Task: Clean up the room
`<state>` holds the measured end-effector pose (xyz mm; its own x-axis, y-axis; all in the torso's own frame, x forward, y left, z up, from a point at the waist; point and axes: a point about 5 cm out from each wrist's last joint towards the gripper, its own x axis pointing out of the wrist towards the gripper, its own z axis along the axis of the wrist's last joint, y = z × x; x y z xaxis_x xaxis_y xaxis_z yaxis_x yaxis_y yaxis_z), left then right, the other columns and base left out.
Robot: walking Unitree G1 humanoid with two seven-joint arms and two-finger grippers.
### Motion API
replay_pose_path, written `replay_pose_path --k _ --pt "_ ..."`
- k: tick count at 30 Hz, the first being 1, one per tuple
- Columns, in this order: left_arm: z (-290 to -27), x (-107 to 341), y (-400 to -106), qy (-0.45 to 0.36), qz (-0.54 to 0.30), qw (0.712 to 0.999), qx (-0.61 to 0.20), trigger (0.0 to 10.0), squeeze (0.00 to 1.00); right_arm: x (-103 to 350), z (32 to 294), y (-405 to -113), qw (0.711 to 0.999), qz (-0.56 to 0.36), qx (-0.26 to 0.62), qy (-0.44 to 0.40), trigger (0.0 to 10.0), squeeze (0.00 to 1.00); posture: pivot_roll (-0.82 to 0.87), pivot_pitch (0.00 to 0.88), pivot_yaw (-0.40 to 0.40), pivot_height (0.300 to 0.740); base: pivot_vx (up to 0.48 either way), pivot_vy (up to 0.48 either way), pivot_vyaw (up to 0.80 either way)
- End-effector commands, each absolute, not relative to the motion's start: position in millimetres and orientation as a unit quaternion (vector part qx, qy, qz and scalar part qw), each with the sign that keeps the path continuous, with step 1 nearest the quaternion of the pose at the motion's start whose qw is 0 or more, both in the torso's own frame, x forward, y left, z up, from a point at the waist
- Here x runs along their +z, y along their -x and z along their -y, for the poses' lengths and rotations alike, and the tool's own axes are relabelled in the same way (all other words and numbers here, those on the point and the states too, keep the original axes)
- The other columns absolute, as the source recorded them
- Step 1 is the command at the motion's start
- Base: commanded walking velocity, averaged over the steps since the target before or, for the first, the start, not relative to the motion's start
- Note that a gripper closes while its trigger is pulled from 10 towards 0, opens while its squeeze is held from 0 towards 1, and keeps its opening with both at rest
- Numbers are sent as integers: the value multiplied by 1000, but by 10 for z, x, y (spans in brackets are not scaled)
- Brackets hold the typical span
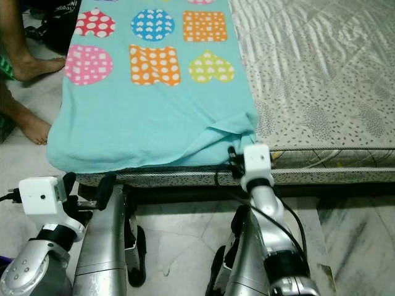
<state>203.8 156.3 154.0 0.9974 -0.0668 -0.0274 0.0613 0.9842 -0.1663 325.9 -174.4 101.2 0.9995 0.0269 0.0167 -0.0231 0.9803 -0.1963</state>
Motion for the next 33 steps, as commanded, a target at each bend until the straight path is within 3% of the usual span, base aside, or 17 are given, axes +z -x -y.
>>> replay_pose_path --k 1,16,33 --pt "-1559 1475 -2025 88 -30 995 -33 10000 0 761 1889 -3101 993 -59 -1 103 10000 0 208 286 -57 491 0 0 0" --pt "-1563 1502 -2197 82 -11 996 -45 10000 0 1047 1569 -3285 999 -9 -1 48 10000 0 210 235 -49 491 0 0 0" --pt "-1563 1513 -2268 79 1 996 -48 10000 0 1254 1454 -3429 997 47 -3 55 10000 0 213 213 -49 491 0 0 0"
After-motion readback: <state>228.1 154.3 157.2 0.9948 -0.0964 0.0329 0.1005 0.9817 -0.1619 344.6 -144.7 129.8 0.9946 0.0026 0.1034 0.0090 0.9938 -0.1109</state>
